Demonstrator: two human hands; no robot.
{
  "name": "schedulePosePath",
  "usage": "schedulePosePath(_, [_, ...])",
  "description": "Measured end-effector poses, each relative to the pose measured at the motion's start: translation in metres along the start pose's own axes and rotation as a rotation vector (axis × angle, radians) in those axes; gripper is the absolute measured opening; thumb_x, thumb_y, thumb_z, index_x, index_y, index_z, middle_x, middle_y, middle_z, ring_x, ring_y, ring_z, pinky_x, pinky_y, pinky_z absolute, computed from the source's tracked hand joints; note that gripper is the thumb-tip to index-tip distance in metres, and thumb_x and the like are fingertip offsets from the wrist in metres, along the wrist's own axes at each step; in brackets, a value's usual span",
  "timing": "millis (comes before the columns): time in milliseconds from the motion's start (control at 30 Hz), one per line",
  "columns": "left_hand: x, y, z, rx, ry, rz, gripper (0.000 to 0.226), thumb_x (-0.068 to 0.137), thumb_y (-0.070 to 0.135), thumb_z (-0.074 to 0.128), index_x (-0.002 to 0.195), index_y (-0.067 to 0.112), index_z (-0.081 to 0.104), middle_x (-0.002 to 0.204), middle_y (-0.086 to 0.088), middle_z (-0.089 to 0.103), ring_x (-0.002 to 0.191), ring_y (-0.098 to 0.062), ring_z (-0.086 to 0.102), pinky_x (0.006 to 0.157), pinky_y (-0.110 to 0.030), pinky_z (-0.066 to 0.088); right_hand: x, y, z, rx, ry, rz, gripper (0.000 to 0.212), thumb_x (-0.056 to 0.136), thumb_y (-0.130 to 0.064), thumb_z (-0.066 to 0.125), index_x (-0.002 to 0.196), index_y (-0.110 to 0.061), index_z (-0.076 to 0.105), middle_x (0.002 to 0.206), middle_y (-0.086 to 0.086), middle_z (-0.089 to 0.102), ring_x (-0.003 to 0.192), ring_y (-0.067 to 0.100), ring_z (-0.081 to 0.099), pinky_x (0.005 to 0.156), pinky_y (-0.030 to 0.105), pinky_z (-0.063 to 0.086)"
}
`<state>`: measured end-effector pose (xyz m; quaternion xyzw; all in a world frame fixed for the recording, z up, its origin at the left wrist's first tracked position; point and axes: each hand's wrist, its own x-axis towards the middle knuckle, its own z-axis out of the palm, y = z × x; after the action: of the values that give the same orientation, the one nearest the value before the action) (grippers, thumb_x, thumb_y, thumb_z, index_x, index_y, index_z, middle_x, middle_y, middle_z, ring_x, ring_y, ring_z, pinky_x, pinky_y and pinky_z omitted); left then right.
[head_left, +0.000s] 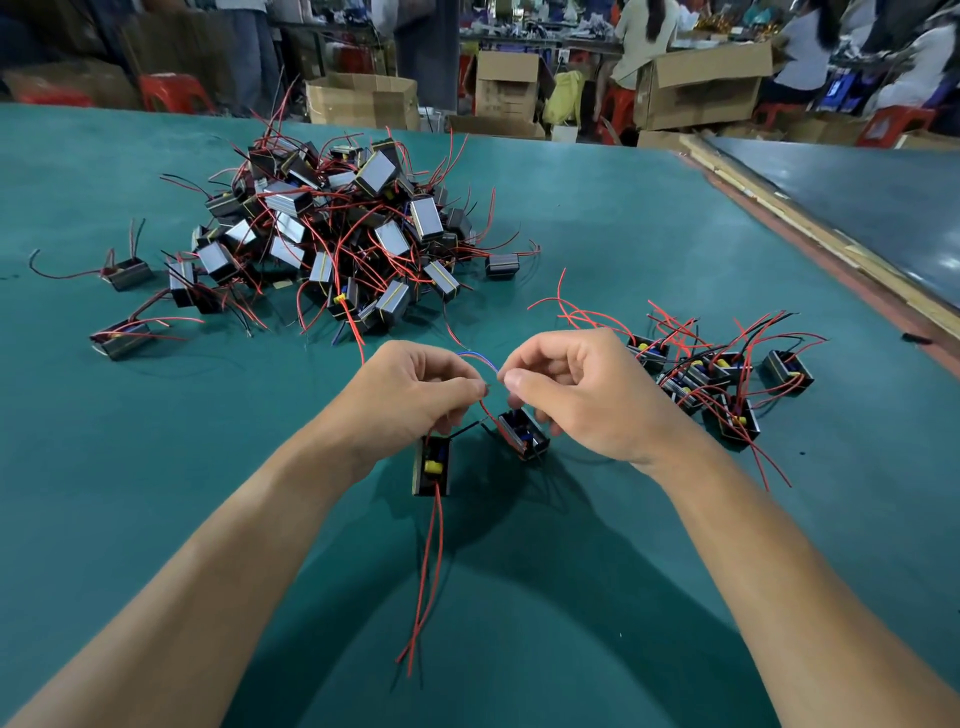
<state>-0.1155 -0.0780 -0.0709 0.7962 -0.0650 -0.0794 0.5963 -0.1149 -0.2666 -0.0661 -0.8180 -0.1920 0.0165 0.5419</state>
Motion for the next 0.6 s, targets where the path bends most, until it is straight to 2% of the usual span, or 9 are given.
schedulePosePath(67, [0.0,0.0,0.0,0.0,0.019,-0.024,0.016,0.093,0.004,0.06,0.078,0.004,0.065,0.052,0.001,0.054,0.046,-0.009,0.045,0.048,-0.014,0.04,-0.003,-0.002,0.0,-0.032,-0.082,-0.01,0.005,0.085,-0.014,0.075,0.086,-0.013,0.071,0.073,-0.008,0.069,0.062,0.008,0.06,0.059,0.018,0.047])
schedulePosePath(133, [0.0,0.0,0.0,-0.014,0.048,-0.048,0.018,0.095,0.004,0.055,0.079,0.006,0.061,0.052,0.001,0.056,0.045,-0.01,0.044,0.047,-0.015,0.04,-0.005,-0.002,0.001,-0.181,-0.162,0.001,0.023,0.075,-0.031,0.082,0.093,-0.024,0.07,0.087,-0.009,0.071,0.07,0.015,0.064,0.064,0.02,0.049])
schedulePosePath(267, [0.003,0.001,0.0,-0.059,0.135,-0.076,0.02,0.096,0.005,0.049,0.078,0.009,0.056,0.052,0.001,0.06,0.048,-0.014,0.046,0.052,-0.023,0.039,-0.006,-0.003,0.01,-0.43,-0.234,0.015,0.042,0.07,-0.045,0.085,0.105,-0.035,0.064,0.101,-0.015,0.066,0.081,0.008,0.063,0.08,0.027,0.052])
schedulePosePath(333, [0.004,0.001,0.0,-0.106,0.143,-0.096,0.02,0.095,0.004,0.048,0.078,0.01,0.055,0.052,0.002,0.06,0.048,-0.015,0.05,0.056,-0.027,0.04,-0.008,-0.004,0.02,-0.524,-0.198,0.013,0.041,0.071,-0.054,0.08,0.103,-0.035,0.064,0.092,-0.017,0.064,0.076,0.005,0.059,0.077,0.03,0.051])
schedulePosePath(400, [0.004,0.0,0.001,-0.113,0.146,-0.095,0.018,0.094,0.006,0.05,0.077,0.01,0.056,0.053,0.003,0.059,0.047,-0.013,0.051,0.059,-0.029,0.043,-0.009,-0.003,0.032,-0.609,-0.115,-0.008,0.04,0.072,-0.065,0.07,0.088,-0.029,0.062,0.074,-0.012,0.062,0.068,0.011,0.056,0.067,0.033,0.048])
schedulePosePath(500, [0.004,-0.005,0.001,0.165,0.268,0.016,0.016,0.087,0.015,0.065,0.072,0.011,0.061,0.057,0.007,0.06,0.052,-0.012,0.05,0.059,-0.027,0.044,-0.011,0.001,0.047,-0.714,-0.015,-0.049,0.043,0.072,-0.071,0.058,0.068,-0.029,0.05,0.062,-0.007,0.057,0.064,0.02,0.054,0.057,0.033,0.04])
schedulePosePath(600, [0.002,-0.006,-0.003,0.34,0.432,0.141,0.016,0.079,0.03,0.074,0.072,0.02,0.064,0.066,0.009,0.064,0.057,-0.01,0.056,0.057,-0.026,0.046,-0.01,0.004,0.053,-0.764,-0.008,-0.019,0.047,0.07,-0.076,0.057,0.067,-0.029,0.052,0.062,-0.006,0.06,0.066,0.022,0.058,0.059,0.033,0.045])
